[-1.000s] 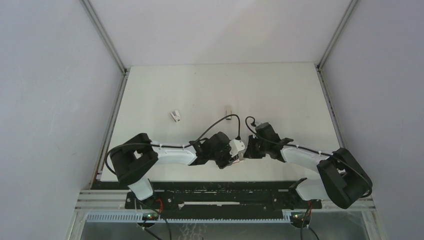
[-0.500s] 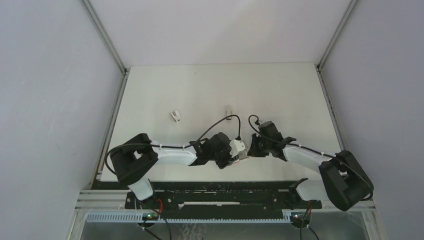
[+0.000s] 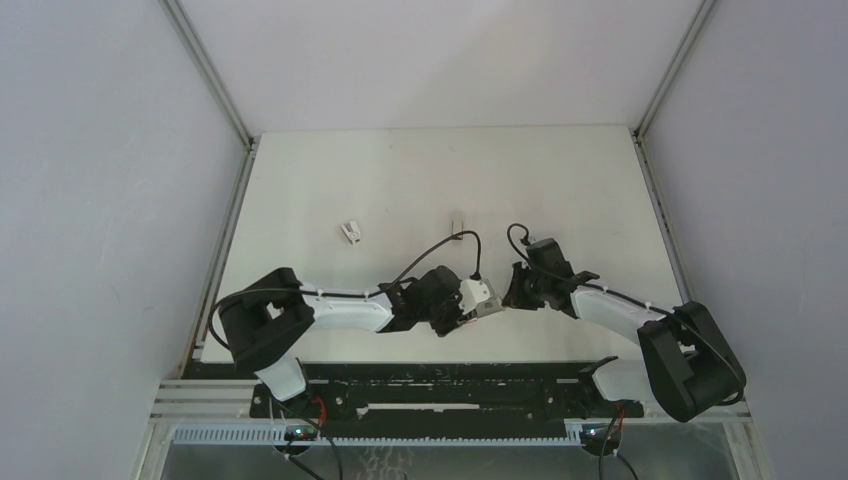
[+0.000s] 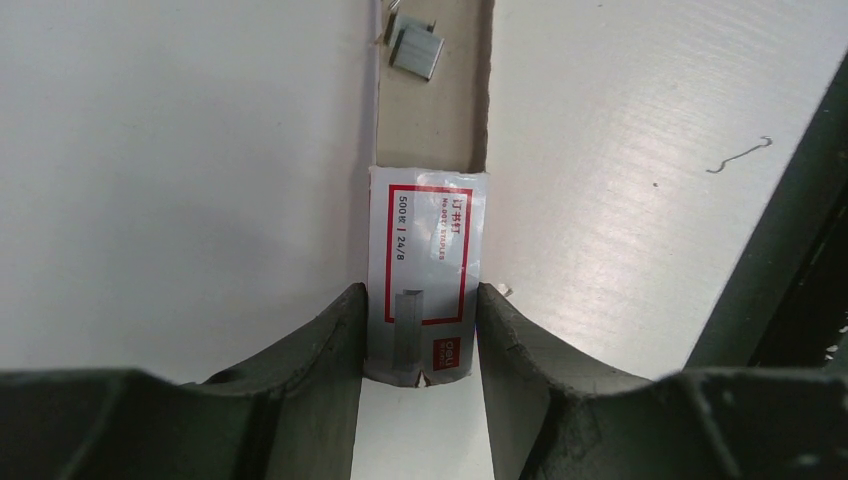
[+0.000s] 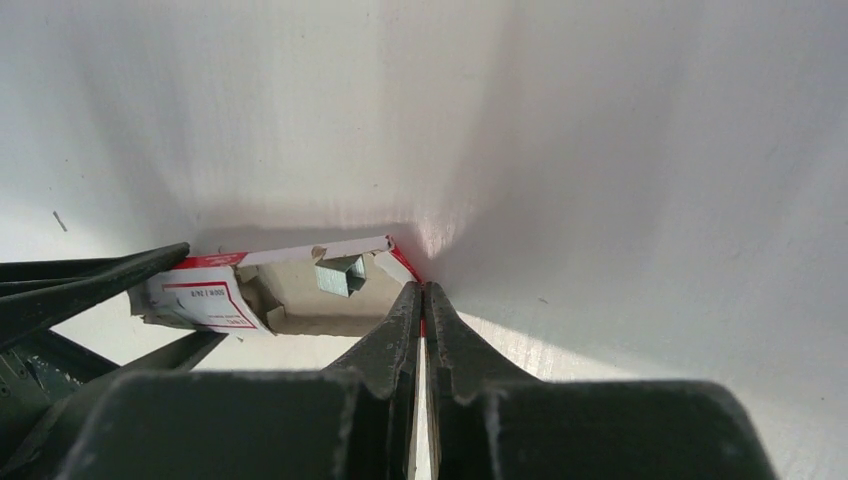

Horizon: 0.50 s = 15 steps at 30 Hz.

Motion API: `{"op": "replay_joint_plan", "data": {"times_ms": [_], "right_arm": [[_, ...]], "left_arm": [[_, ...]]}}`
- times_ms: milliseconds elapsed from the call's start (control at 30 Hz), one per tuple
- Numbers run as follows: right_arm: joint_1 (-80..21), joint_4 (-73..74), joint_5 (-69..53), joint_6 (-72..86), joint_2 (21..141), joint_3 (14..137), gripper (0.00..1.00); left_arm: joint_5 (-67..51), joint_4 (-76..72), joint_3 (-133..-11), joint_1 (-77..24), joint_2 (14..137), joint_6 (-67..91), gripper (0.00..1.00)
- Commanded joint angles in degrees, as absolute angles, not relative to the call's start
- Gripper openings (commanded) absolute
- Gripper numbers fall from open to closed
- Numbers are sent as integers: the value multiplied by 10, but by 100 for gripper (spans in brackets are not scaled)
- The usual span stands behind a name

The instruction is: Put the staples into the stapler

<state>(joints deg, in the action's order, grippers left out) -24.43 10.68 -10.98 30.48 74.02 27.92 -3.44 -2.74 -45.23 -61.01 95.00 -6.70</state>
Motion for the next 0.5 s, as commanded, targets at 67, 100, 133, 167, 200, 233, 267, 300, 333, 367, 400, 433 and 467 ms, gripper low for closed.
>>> {"op": "replay_joint_plan", "data": {"times_ms": [67,100,133,167,200,233,267,300,333,367,400,433,467], "right_arm": [[-233,120,-93,304,731,294,0],[-232,120,-93,305,730,294,0],[-231,121,-93,306,730,294,0],[-230,121,-93,306,730,294,0],[-229,122,-92,307,730,294,0],[-228,122,-93,308,729,294,0],[-228,122,-93,308,729,294,0],[-228,122,-94,307,729,294,0],[-228,121,-93,307,729,294,0],[-228,122,-94,307,728,295,0],[-226,122,-96,307,728,295,0],[-224,122,-98,308,726,294,0],[-222,124,-101,307,723,295,1]], "left_arm": [[34,23,-440,-606,935,-87,47],[38,24,-439,-606,934,-88,48],[42,26,-438,-606,933,-88,48],[48,26,-436,-606,932,-88,49],[52,27,-434,-606,929,-88,49],[56,26,-432,-605,927,-88,50],[59,27,-430,-605,925,-87,51],[61,26,-428,-605,922,-87,53],[65,27,-425,-605,919,-84,57],[66,27,-423,-604,916,-81,60],[68,26,-421,-603,911,-78,64],[69,25,-418,-602,901,-72,68],[72,22,-413,-601,889,-65,72]]}}
